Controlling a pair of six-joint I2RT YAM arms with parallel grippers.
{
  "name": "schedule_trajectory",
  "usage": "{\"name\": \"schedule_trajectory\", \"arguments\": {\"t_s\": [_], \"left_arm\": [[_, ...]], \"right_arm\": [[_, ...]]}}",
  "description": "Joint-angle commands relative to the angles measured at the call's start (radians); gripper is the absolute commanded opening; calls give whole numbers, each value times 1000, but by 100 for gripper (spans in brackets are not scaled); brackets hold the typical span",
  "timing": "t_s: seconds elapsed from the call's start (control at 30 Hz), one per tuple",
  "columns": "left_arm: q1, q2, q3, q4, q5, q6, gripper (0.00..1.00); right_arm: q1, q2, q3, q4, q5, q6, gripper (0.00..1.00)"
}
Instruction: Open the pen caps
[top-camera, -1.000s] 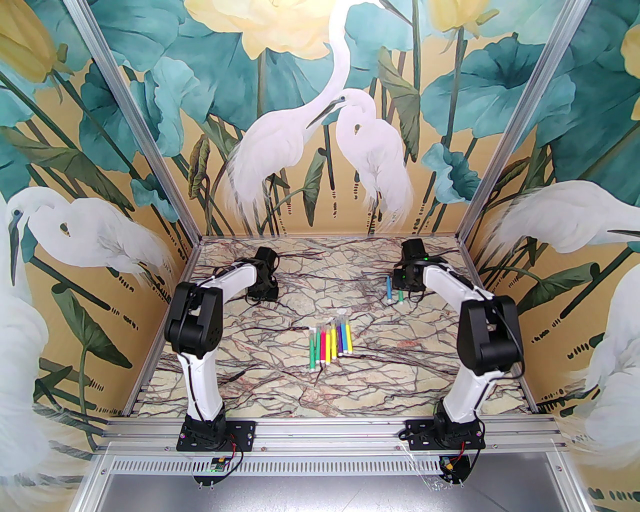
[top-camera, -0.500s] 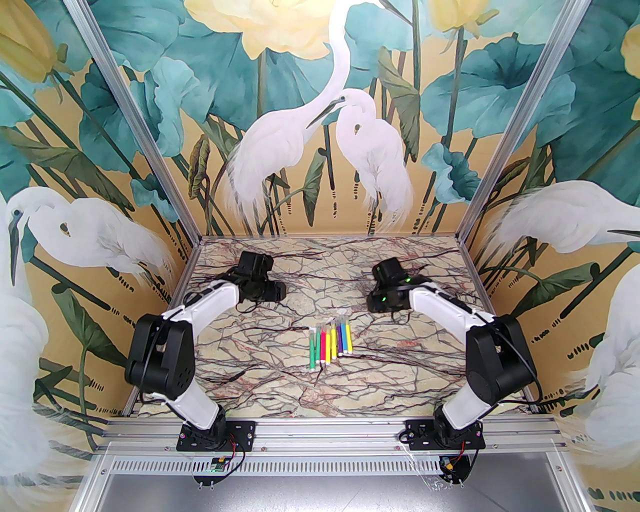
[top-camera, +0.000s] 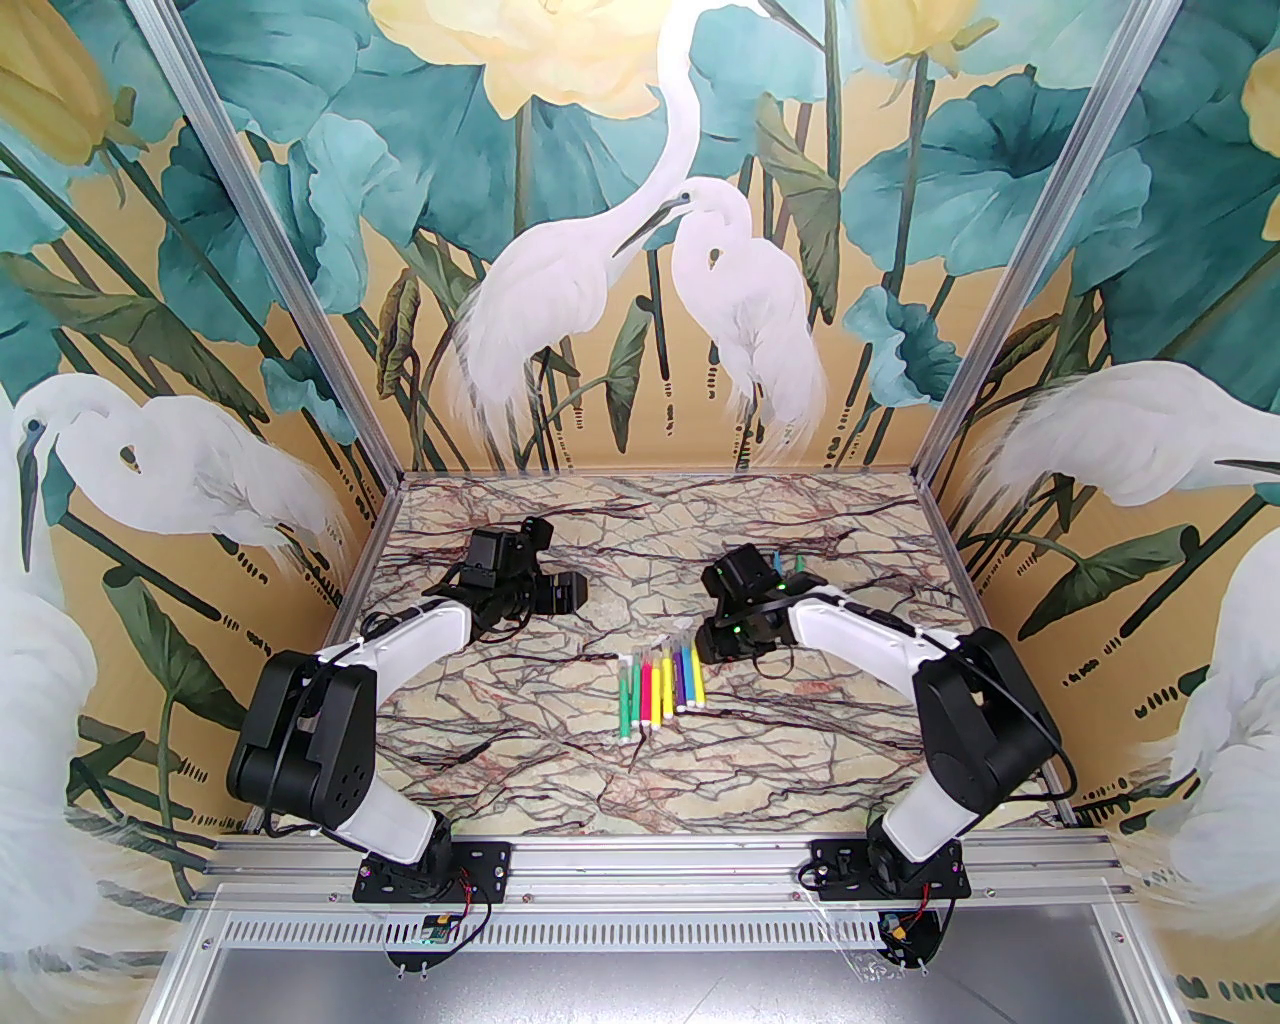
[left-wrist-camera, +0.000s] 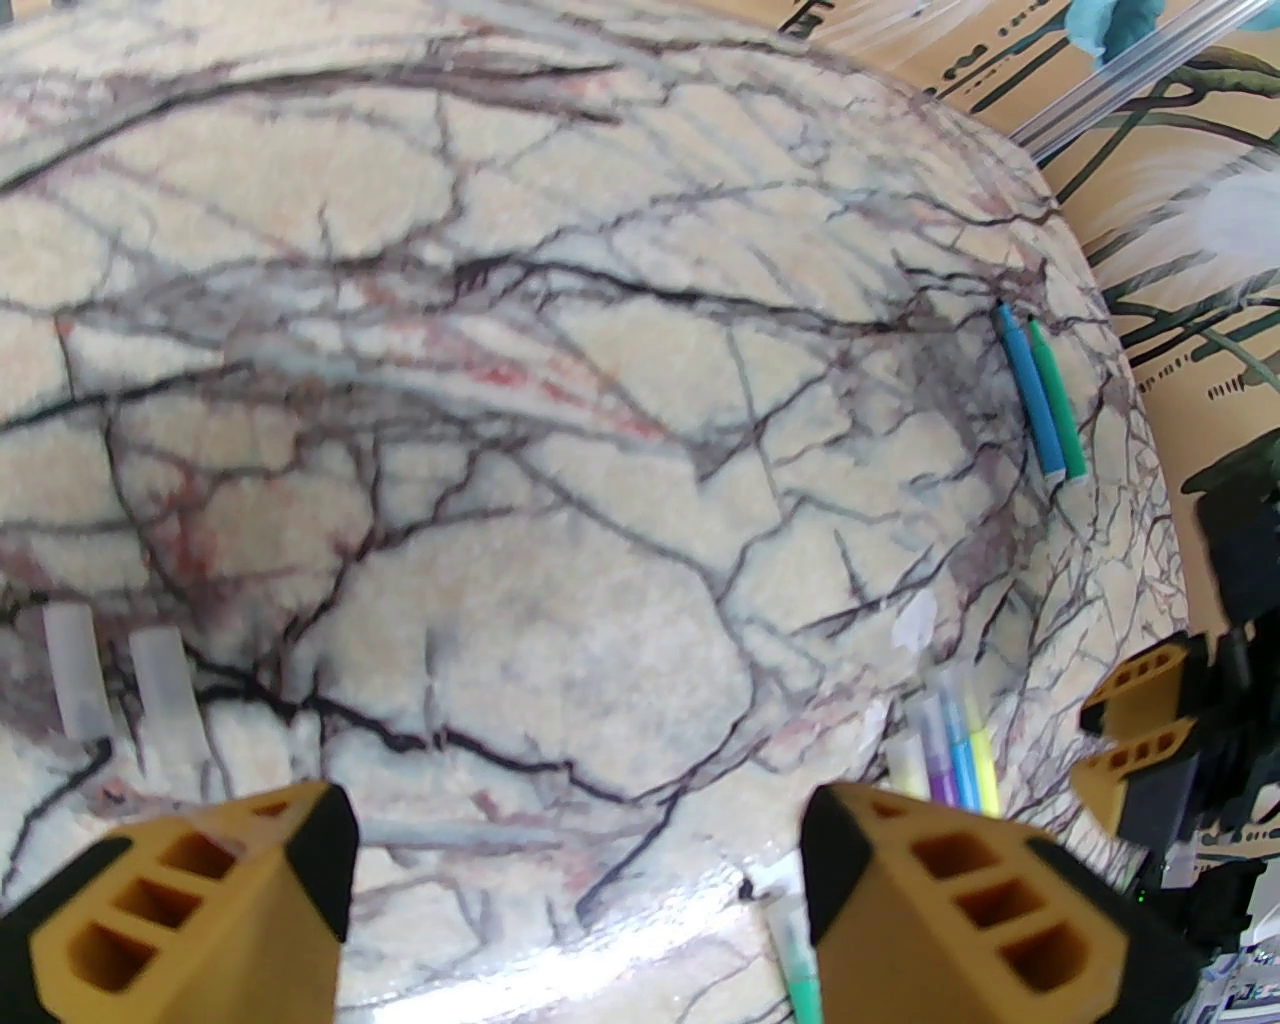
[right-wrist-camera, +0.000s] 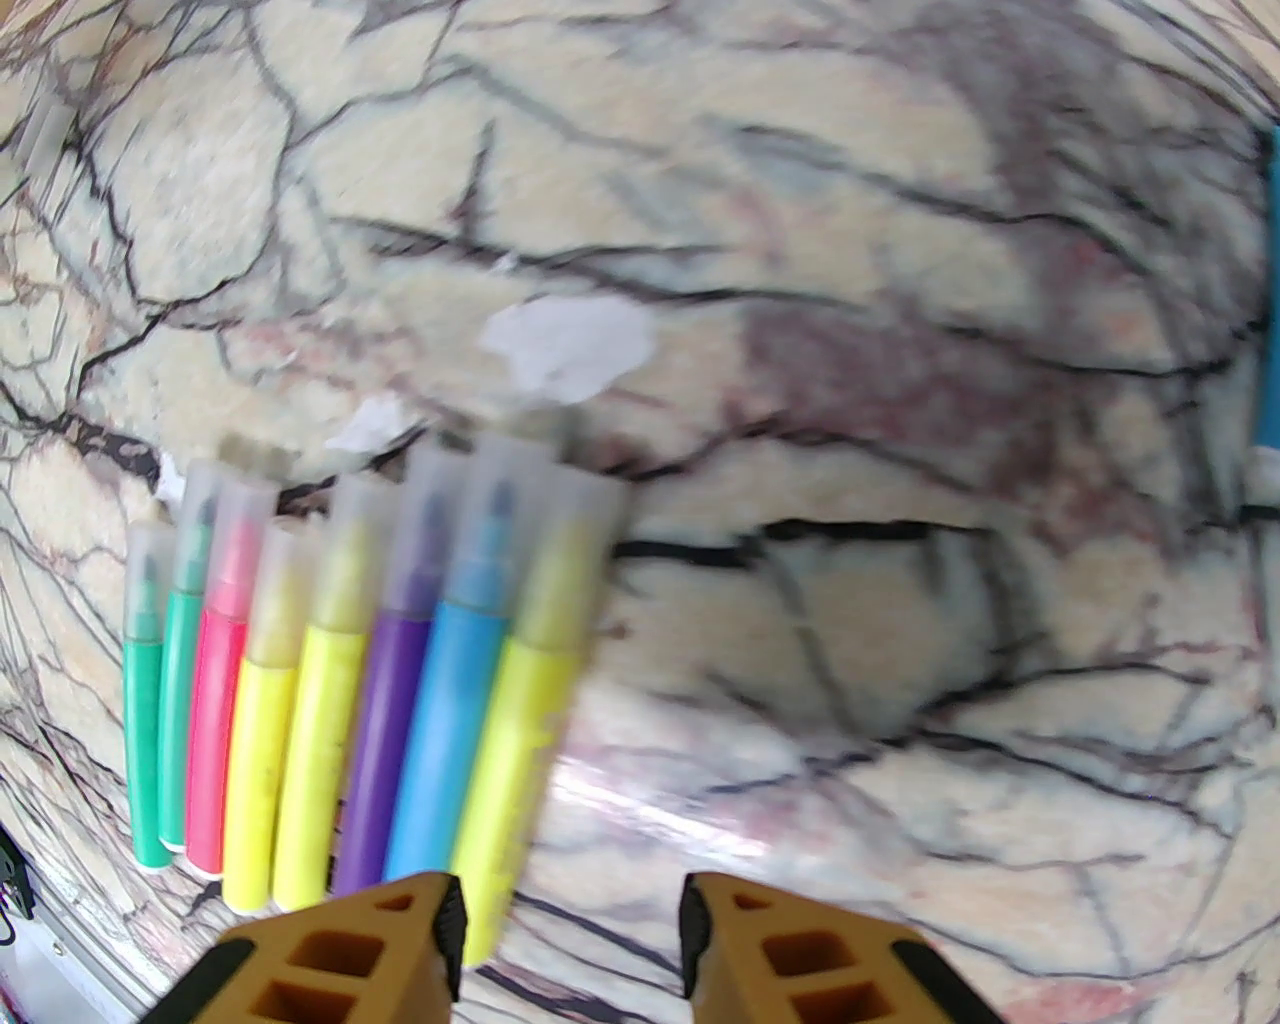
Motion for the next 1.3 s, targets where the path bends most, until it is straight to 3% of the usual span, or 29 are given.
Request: {"name": "schedule_trajectory", "arguments": {"t_s": [0.0, 0.63, 0.97, 1.27], "left_arm": [[4, -39, -11, 45, 30, 29, 78], [4, -106, -52, 62, -36, 34, 80], [4, -126, -64, 53, -54, 33, 80], [4, -152, -68, 41, -78, 40, 80]], "right_arm": [[27, 45, -2, 28, -13, 42, 43], [68, 145, 26, 3, 98, 76, 39], [108, 184, 82, -113, 285, 71, 36], [155, 256, 136, -155, 361, 79, 31]]}}
